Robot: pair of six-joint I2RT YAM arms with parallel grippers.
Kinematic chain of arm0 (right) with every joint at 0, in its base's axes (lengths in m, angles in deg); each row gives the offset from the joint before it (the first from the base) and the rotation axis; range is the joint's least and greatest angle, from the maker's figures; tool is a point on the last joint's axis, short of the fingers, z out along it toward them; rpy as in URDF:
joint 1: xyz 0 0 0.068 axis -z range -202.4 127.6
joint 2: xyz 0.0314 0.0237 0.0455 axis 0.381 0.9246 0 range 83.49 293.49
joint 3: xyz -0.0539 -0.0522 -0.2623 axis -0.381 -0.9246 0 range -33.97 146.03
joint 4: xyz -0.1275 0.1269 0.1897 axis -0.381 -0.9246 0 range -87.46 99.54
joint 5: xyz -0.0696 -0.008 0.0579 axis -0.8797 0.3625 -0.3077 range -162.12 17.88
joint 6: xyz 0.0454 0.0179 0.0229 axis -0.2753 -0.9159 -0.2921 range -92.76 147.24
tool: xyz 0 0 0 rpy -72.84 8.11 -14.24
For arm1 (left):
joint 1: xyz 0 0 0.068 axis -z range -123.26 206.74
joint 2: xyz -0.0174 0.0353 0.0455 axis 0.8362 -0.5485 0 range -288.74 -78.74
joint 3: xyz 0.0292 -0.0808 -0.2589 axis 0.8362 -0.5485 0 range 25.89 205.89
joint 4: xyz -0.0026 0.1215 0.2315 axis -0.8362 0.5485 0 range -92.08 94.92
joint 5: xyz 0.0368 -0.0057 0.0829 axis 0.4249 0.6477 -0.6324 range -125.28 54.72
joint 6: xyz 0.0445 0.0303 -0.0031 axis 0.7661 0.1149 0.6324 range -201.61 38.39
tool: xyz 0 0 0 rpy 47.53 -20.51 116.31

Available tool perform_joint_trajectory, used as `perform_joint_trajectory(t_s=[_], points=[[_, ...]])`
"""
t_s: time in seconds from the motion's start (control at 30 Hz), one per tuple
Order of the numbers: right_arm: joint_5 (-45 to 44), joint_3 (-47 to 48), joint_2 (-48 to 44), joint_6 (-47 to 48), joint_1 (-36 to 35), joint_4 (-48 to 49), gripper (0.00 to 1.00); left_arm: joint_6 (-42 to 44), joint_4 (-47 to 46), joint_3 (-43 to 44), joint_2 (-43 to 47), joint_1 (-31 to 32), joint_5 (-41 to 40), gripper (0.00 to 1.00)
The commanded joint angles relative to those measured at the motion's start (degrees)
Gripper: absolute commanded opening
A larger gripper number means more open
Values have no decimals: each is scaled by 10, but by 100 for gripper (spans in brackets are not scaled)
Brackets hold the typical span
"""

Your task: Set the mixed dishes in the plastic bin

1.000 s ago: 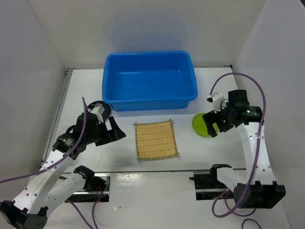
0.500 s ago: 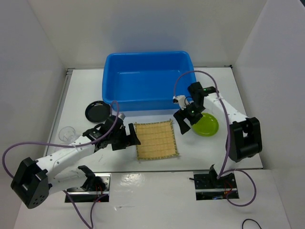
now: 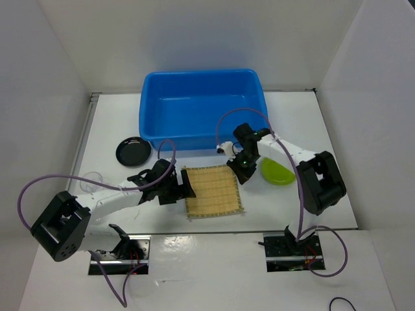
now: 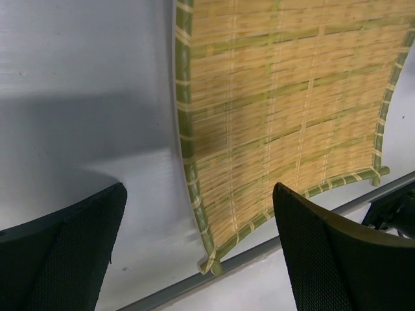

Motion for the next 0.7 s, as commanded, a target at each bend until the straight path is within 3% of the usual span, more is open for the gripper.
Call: perform_joint_trajectory(t_s=[0.0,0.2,0.43,0.67], points=[[-17,-10,-36,6,-61,35,0,-13,-19,-29,17,2,-26,100],[-74,-10,27,1,-114,74,0,-23,-32,-47,49,2,-32,100],[-104,-23,66,-10,-124,106,0,-23,-65,-67,61,2,-37,99],[-75,-35,87,-10,-124,123,0,-23,-178,-101,66,2,-18,100]])
